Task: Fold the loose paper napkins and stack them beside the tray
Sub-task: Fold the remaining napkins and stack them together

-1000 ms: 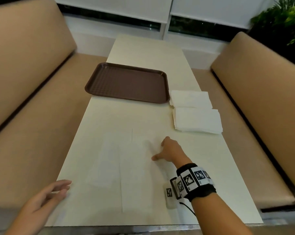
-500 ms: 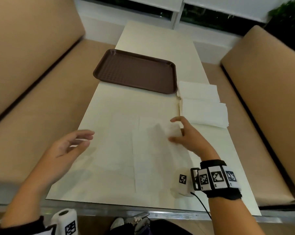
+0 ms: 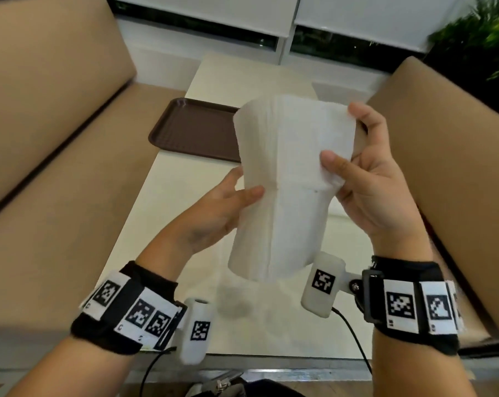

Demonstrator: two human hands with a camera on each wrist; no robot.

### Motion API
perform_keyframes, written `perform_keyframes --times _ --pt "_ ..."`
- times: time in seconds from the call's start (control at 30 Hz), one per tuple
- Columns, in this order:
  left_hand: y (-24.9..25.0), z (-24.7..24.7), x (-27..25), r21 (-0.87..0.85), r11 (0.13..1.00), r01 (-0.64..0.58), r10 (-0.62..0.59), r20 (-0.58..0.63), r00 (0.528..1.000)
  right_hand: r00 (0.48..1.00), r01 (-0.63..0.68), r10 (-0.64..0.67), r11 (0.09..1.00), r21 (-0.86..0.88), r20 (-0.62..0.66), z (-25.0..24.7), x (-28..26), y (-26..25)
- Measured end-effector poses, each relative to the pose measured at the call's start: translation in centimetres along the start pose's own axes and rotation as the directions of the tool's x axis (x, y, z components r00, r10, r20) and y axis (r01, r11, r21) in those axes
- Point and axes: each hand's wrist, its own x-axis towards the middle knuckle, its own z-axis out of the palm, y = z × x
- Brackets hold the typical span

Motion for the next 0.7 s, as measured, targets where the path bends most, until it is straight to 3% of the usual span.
perform_keyframes --times 0.2,0.33,0.47,0.53,0.6,0.7 --pt "0.6 1.0 0.1 -0.195 0.98 -0.046 0.036 -0.053 0.998 0.985 -0.105 0.09 0.99 -0.092 -0.15 -1.2 -0.8 1.6" --pt "0.8 2.1 0.5 0.108 0.994 0.021 -0.004 -0.158 0.988 0.983 -0.157 0.142 0.979 -0.132 -0.116 -0.8 -0.9 2.3" --pt "0.8 2.8 0.5 0.193 0.981 0.022 0.023 -0.224 0.974 0.986 -0.153 0.13 0.949 -0.276 -0.101 0.1 -0.8 3.3" --pt "1.0 2.9 0.0 0.115 0.993 0.025 0.0 -0.211 0.978 0.987 -0.149 0.117 0.929 -0.339 -0.113 0.4 -0.9 3.6" --pt "1.1 2.7 -0.4 -0.048 0.997 0.064 -0.07 -0.118 0.991 0.987 -0.153 0.113 0.894 -0.42 -0.118 0.6 -1.0 3.6" --pt "1.3 2.4 -0.8 -0.152 0.987 0.054 -0.062 -0.048 0.997 0.992 -0.119 0.072 0.806 -0.58 -0.105 1.2 -1.3 3.5"
